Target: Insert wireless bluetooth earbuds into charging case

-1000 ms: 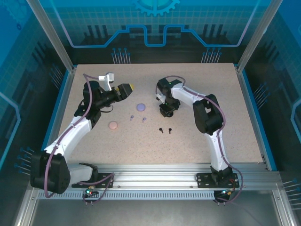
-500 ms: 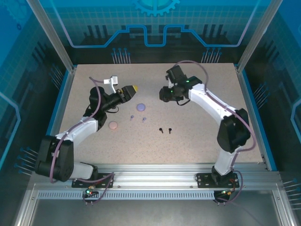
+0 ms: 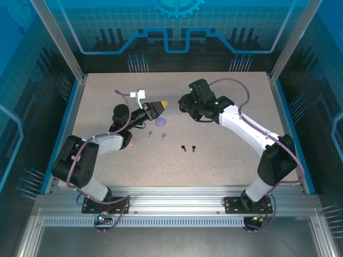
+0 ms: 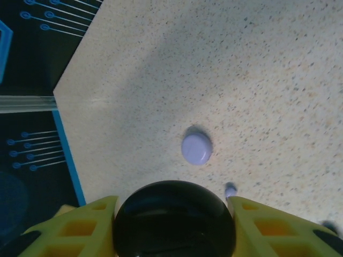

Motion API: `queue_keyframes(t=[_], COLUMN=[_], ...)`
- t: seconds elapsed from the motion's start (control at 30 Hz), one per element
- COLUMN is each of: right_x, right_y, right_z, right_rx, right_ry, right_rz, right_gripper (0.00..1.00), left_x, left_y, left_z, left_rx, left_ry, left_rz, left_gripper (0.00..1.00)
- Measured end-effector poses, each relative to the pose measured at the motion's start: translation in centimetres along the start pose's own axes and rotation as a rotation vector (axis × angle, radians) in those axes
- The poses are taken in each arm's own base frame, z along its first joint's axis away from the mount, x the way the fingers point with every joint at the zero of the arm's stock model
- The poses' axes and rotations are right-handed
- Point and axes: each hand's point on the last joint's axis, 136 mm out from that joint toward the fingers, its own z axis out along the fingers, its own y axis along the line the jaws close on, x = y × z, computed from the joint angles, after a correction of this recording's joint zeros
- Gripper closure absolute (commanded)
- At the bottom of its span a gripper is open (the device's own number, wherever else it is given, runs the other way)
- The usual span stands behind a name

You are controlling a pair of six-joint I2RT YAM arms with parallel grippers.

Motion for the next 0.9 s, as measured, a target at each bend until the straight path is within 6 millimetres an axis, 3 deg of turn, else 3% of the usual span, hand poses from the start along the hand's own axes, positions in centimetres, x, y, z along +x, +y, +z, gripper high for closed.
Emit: queue_keyframes(t=[0.27,0.67,0.9], right_x=[0.2,-0.1,0.0], right_y=[1.4,1.7,1.9], right_z=[-2.2,-2.4,-2.2], right_rx=[-0.043,-0.047,-0.053], right_ry=[-0.081,-0.115,-0.116], right_rz=[0.14,0.179,0.178], right_gripper=[0.62,0.62,0.63], left_x=[2.1,4.4,4.5], left_y=[0.5,-1.2,-1.4], left_z=[1.1,2.7,3.7], left_rx=[0.047,0.108,0.127], left_ry=[0.013,0.053,0.045], left_rz=[-0.011,-0.003,0.004], left_gripper=[0.35,0.39,0.41])
